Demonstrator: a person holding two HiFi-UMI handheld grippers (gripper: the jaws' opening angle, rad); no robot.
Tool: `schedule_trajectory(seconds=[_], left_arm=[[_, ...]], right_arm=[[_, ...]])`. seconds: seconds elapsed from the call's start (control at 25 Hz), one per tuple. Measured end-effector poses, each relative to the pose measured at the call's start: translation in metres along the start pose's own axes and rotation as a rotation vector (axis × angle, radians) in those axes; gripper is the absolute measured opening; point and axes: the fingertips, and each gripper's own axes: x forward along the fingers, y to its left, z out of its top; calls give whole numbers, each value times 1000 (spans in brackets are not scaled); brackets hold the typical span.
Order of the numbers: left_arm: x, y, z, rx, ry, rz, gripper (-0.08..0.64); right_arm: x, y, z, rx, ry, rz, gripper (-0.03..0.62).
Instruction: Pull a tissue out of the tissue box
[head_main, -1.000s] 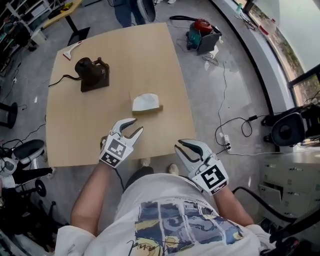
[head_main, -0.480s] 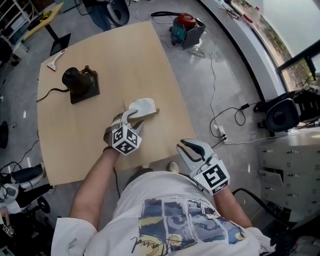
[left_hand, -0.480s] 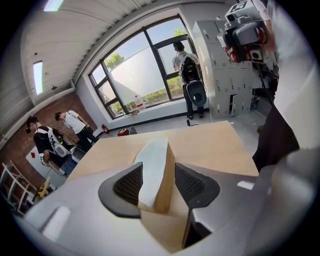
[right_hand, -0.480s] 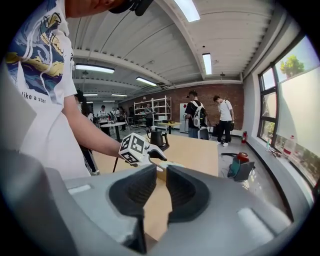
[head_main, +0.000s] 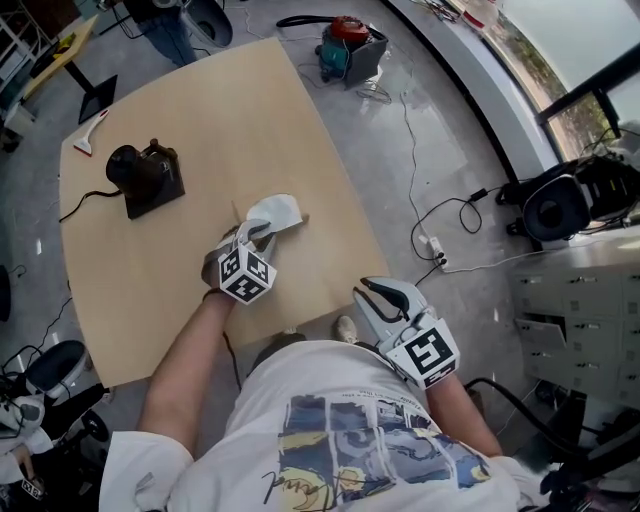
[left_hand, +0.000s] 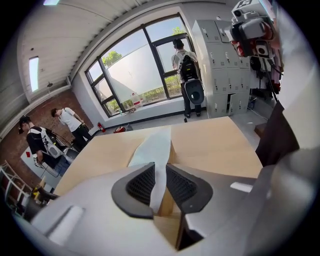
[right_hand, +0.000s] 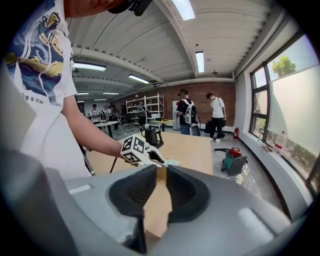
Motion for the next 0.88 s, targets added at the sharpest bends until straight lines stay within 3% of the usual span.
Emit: schedule_trajectory(seconds=[0.16,0.56,0.88], left_arm=[[-3,7,2,-18,-11,-1,8],[-17,25,26,-40,-23,-65,6],[-32,51,34,-105,-42,-59,6]], right_arm=[[-1,2,0,23,1,-10,49],[-9,-1,-8,2,1,8,49],[-15,-7,-11,-2,-4,35,49]])
